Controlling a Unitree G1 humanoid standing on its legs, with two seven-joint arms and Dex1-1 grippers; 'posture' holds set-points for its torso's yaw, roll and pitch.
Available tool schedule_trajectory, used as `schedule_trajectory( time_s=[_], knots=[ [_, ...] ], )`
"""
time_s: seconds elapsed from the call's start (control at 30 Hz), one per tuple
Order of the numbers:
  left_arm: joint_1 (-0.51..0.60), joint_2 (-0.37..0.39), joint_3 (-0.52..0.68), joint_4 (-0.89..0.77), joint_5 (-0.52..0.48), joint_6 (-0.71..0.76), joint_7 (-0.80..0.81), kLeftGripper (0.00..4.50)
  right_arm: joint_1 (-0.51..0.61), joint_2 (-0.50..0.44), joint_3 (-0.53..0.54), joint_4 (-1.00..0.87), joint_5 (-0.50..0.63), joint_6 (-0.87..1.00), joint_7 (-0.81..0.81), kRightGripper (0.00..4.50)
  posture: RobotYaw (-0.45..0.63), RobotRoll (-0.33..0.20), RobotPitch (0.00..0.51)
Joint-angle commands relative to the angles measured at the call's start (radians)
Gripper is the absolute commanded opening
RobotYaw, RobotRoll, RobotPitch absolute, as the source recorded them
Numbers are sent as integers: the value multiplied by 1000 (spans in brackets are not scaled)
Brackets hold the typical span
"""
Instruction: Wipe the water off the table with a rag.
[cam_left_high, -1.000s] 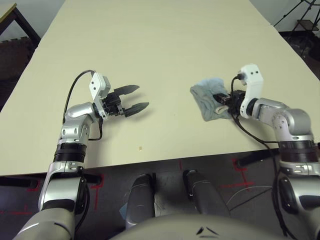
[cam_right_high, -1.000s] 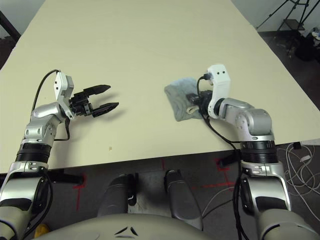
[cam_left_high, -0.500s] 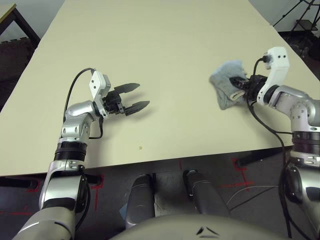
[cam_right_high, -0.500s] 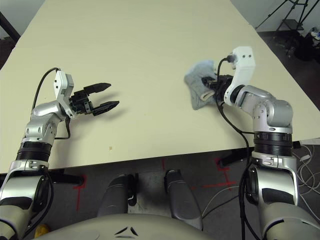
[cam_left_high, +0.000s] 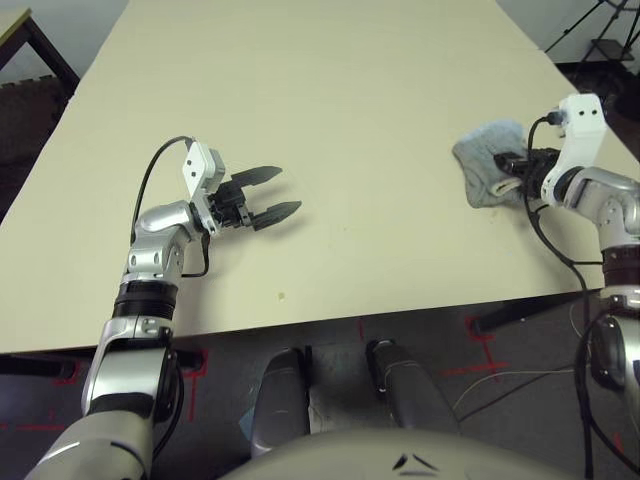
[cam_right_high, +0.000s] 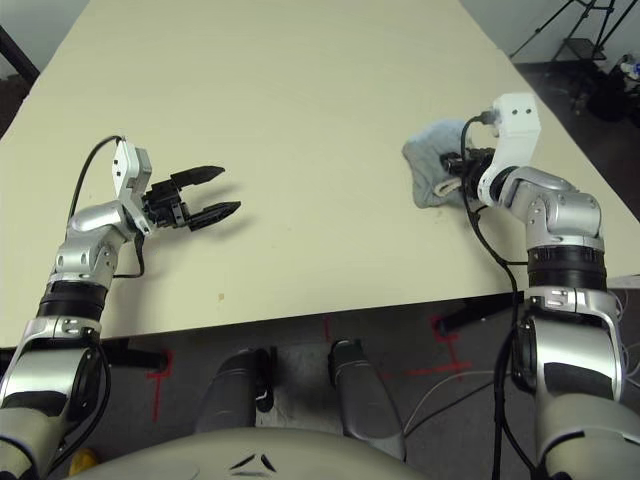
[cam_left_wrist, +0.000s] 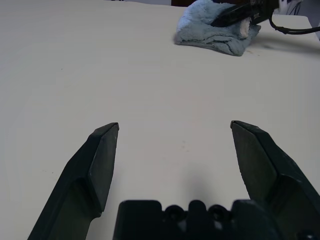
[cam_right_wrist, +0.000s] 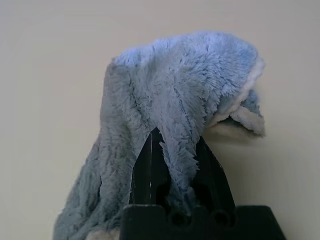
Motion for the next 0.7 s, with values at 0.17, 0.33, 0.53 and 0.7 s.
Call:
schedule_trajectory(
  time_s=[0.17, 0.33, 0.53, 0.7],
  knots=[
    [3, 7, -4, 0, 11, 0, -5, 4500, -30, 1, 15, 85, -71, -68, -31, 1522, -190, 0, 148],
    [6, 12, 7, -6, 8, -1, 10, 4500, -23, -16, -29, 41, -58, -65, -48, 3392, -183, 0, 147],
    [14, 17, 28, -16, -6, 6, 33, 4500, 8, -50, -94, -53, -24, -73, -45, 4466, -187, 0, 151],
    [-20, 0, 105, 22, -9, -33, 166, 4500, 31, -27, -209, -128, 54, -164, -51, 4466, -198, 0, 157]
  ],
)
